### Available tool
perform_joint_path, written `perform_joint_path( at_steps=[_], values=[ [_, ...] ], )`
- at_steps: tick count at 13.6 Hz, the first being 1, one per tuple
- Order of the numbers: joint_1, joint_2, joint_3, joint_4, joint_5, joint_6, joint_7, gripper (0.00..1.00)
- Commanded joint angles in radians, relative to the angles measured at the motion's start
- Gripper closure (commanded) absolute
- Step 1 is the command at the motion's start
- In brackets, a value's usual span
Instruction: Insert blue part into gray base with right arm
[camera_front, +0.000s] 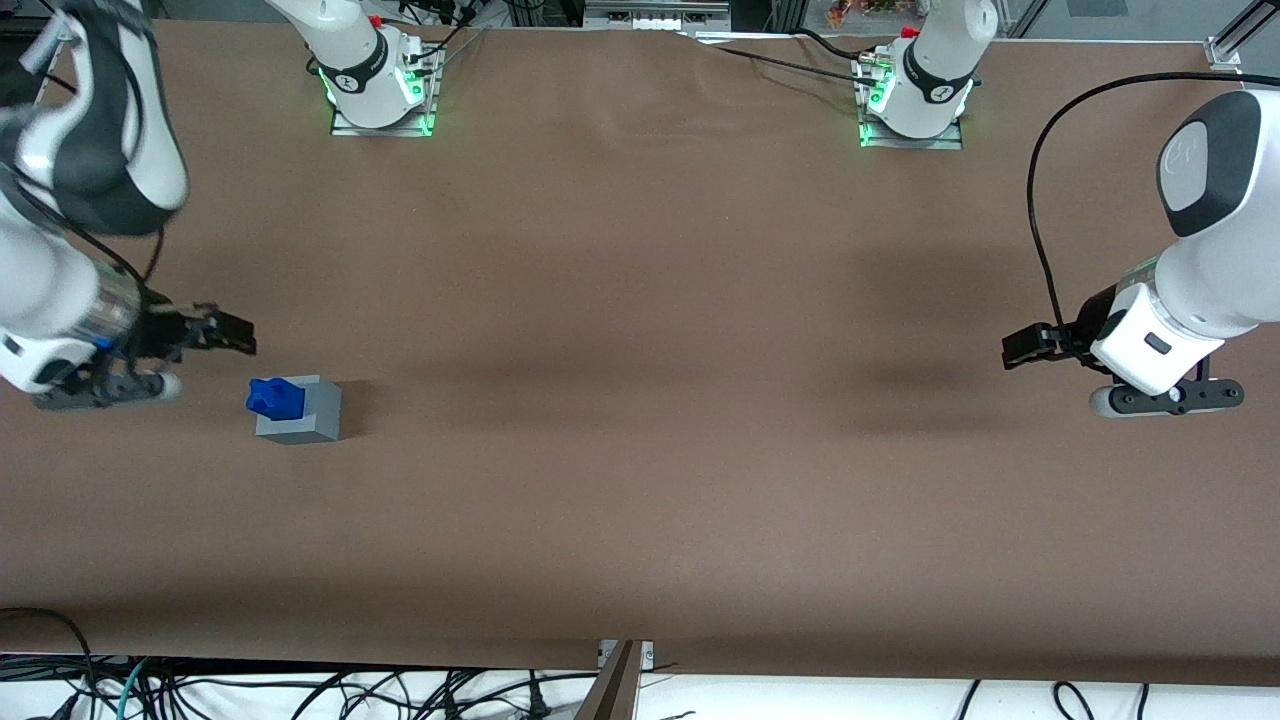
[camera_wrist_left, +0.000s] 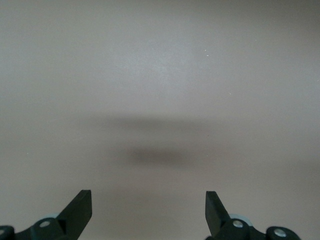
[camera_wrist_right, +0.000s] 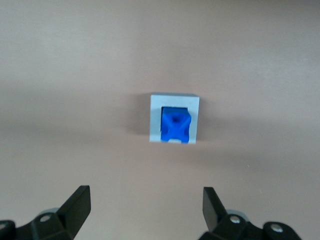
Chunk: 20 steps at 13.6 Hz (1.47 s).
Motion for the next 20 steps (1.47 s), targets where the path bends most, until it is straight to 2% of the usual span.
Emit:
perform_joint_path(
  at_steps=[1,3,5,8,11,14,17,20],
  values=[
    [0.005,0.017,0.005,0.138,0.023,-0.110,-0.008,0.01],
    [0.006,0.001,0.010,0.138,0.021,-0.105,0.002,0.01],
    [0.014,-0.048,0.013,0.126,-0.047,-0.101,-0.006,0.01],
    [-0.021,-0.229,0.020,-0.108,-0.032,-0.094,0.009,0.01],
    [-0.122,-0.263,0.135,-0.126,-0.029,-0.106,0.040,0.01],
    [-0.116,-0.268,0.132,-0.134,-0.022,-0.098,0.058,0.01],
    [-0.046,-0.250,0.064,-0.128,-0.019,-0.097,0.057,0.01],
    [-0.046,-0.243,0.063,-0.123,-0.020,-0.095,0.060,0.01]
  ],
)
